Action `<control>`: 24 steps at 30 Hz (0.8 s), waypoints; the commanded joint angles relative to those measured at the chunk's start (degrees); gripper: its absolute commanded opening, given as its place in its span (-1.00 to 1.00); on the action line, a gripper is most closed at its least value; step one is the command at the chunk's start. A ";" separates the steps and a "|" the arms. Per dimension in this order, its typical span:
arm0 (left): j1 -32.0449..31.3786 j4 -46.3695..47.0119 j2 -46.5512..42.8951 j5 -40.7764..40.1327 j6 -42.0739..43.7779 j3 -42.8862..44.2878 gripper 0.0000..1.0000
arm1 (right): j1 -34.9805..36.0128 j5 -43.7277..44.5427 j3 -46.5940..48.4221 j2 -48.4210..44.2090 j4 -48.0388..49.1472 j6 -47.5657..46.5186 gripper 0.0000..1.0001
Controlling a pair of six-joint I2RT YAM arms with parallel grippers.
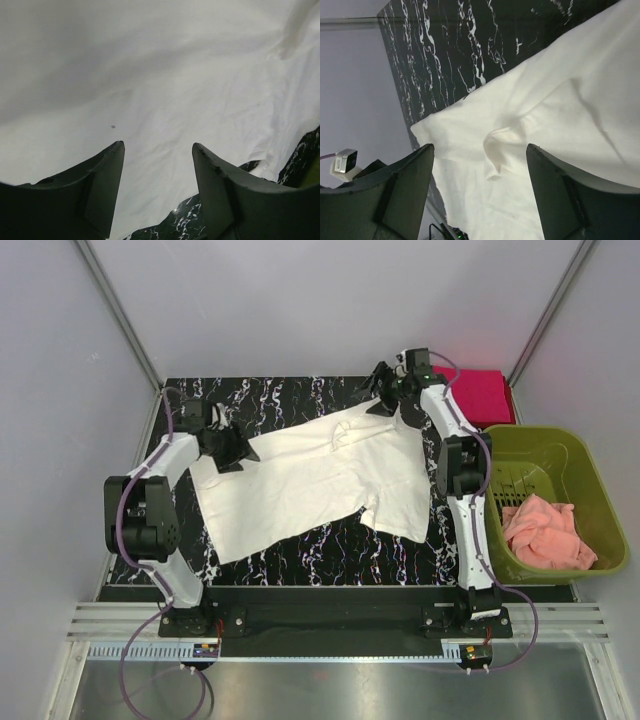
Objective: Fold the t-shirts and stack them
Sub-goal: Fold the tshirt
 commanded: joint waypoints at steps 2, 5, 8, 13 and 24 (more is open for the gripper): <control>-6.85 10.69 1.78 6.75 -2.96 3.78 0.26 | -1.80 8.85 3.28 -6.72 -7.24 -11.42 0.58; -12.82 16.51 5.29 4.75 -2.61 7.99 0.40 | -2.94 12.72 -2.33 -10.32 -8.66 -17.03 0.43; -18.10 19.42 11.60 -2.89 -1.12 13.42 0.38 | -4.35 15.10 -9.19 -15.24 -8.14 -22.57 -0.02; -23.99 12.60 22.34 -11.92 2.30 28.46 0.02 | -6.37 11.87 -13.51 -15.61 -5.16 -26.11 -0.37; -29.09 8.08 34.13 -23.38 7.92 43.60 0.07 | -6.55 4.73 -13.25 -12.27 -2.69 -25.76 0.17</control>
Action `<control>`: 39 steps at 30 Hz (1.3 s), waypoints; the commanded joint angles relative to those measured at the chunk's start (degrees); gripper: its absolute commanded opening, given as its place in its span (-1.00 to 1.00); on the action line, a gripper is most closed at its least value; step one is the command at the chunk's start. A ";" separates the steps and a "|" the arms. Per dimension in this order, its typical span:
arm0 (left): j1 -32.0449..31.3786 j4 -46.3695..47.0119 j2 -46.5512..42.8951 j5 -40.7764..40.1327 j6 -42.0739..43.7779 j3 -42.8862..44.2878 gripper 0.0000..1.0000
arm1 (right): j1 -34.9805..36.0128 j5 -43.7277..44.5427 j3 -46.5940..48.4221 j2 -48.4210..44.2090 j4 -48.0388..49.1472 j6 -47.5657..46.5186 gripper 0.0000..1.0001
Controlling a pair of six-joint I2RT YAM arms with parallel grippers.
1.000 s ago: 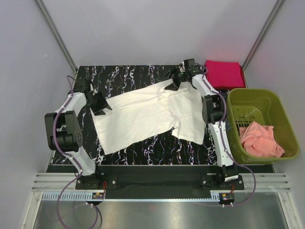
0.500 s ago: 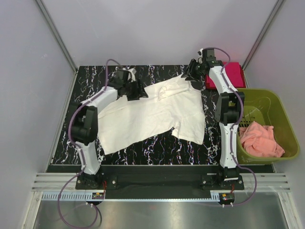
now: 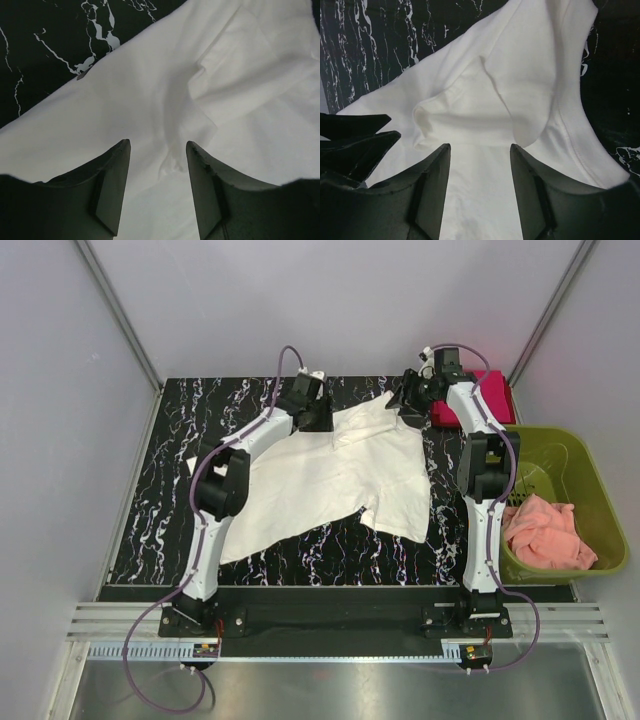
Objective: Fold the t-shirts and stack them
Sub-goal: Fold the tshirt
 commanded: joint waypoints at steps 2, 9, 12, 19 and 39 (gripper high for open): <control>-2.91 -0.62 1.52 -7.24 5.88 4.02 0.07 | 0.18 -4.10 -1.01 0.19 4.11 -0.08 0.17; -5.91 -1.67 1.87 -11.90 9.76 4.46 0.07 | -0.35 -5.24 -3.12 -0.60 4.12 -0.16 0.15; -6.26 -0.62 1.69 -12.52 9.85 4.37 0.08 | -0.70 -5.69 -5.40 -1.83 5.34 0.72 0.15; -7.40 -0.44 2.31 -13.49 10.99 6.92 0.17 | -0.70 -5.95 -7.79 -3.06 6.40 0.81 0.14; -11.62 -4.66 8.46 -19.73 19.25 13.25 0.06 | -2.10 -7.09 -9.98 -4.47 8.60 2.39 0.12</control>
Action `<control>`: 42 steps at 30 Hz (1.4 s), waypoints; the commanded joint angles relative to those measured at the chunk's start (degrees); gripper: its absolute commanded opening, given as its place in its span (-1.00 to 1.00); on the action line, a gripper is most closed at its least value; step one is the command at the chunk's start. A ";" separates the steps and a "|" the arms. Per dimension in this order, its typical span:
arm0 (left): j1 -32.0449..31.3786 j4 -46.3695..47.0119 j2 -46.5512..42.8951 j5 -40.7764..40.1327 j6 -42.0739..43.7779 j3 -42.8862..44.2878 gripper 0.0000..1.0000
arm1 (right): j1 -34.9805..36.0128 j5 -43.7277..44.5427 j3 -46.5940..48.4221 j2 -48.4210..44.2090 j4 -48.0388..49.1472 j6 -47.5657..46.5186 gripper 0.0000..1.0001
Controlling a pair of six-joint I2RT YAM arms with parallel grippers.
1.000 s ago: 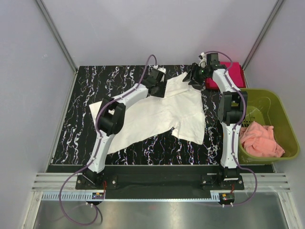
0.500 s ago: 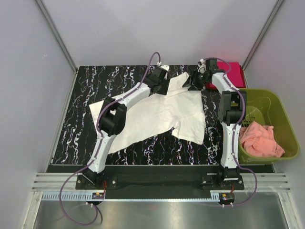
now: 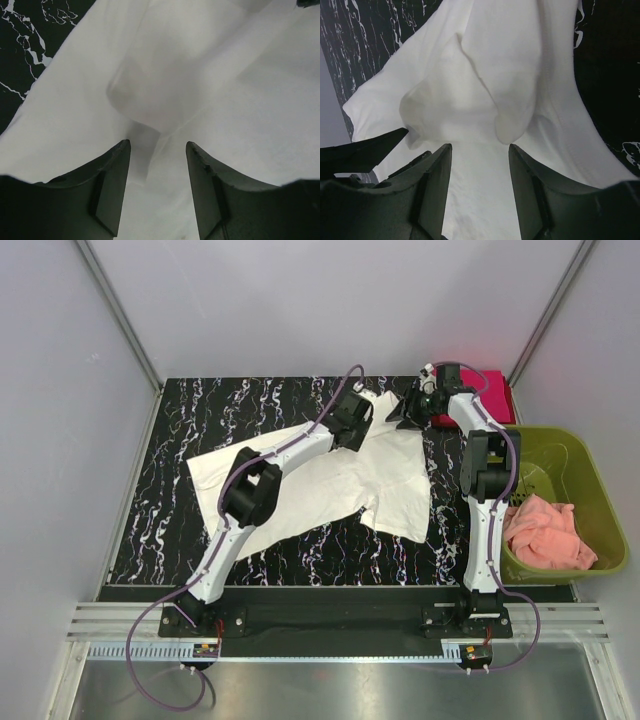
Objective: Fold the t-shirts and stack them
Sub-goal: Fold the tshirt
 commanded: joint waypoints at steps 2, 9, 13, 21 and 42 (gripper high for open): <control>0.14 0.19 0.77 -4.34 3.89 3.11 0.04 | -0.57 -1.47 -1.04 -4.62 2.17 0.35 0.12; 0.14 1.51 1.47 -6.28 5.38 3.55 -0.25 | -0.58 -2.09 -2.98 -4.53 3.41 0.97 0.11; 0.14 1.86 1.47 -6.45 5.39 3.64 -0.58 | -0.49 -2.27 -2.28 -3.92 2.88 0.27 0.13; 0.84 2.74 0.42 -6.28 3.98 3.46 -1.00 | -0.49 0.19 3.08 -1.55 0.16 -0.52 0.15; 5.76 5.82 -2.74 7.43 -10.96 -2.78 -1.00 | 3.47 -4.99 20.65 13.82 4.11 6.51 -0.13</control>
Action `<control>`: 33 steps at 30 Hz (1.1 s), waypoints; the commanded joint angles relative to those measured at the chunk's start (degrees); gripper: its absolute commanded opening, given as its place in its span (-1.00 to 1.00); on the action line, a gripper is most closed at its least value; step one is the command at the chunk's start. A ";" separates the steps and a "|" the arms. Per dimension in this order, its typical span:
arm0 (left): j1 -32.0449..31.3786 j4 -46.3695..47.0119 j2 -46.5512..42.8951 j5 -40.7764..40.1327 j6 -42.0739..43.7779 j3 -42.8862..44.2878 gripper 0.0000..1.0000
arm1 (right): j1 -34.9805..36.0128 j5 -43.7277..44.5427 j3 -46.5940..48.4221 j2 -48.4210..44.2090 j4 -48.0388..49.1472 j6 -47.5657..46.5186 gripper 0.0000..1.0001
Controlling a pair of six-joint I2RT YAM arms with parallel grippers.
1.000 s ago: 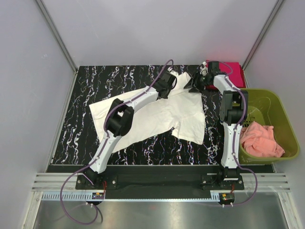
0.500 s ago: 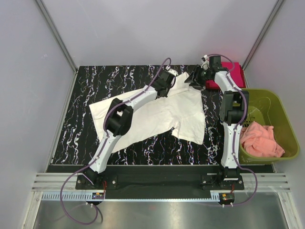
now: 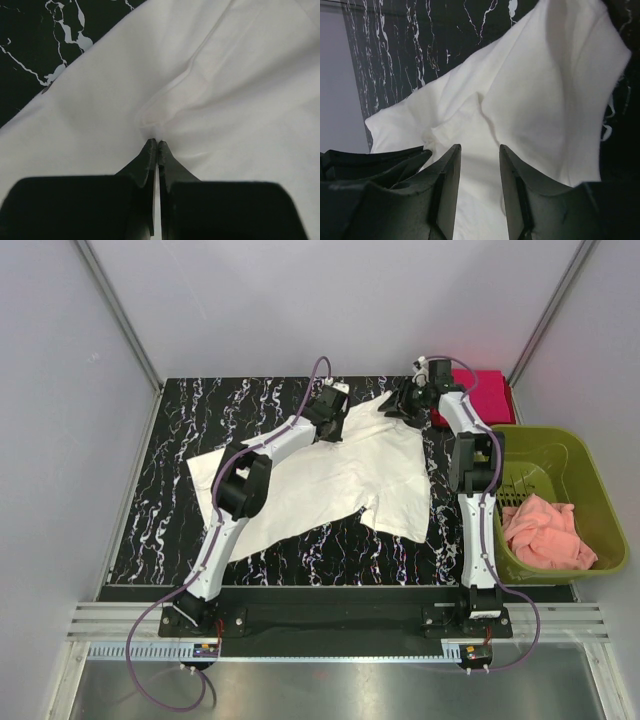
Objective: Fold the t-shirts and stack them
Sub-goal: Fold the tshirt
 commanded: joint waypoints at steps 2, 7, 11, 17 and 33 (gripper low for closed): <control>-0.16 3.33 -3.69 2.93 -2.61 -0.35 -1.00 | 3.34 1.17 6.87 3.00 1.57 0.89 -0.12; 0.01 4.03 -4.39 3.72 -3.23 -1.32 -1.00 | 4.92 5.57 9.42 5.28 0.43 -2.53 -0.13; 0.01 4.20 -4.56 4.42 -4.90 -1.67 -1.00 | 5.01 6.19 12.06 7.04 0.08 -2.45 -0.17; 0.10 4.38 -4.48 5.13 -5.51 -1.93 -1.00 | 4.92 8.12 13.64 7.66 0.87 -2.71 -0.15; 0.10 4.56 -4.39 5.83 -6.48 -2.37 -1.00 | 5.45 7.69 14.09 8.98 -0.98 -3.16 -0.29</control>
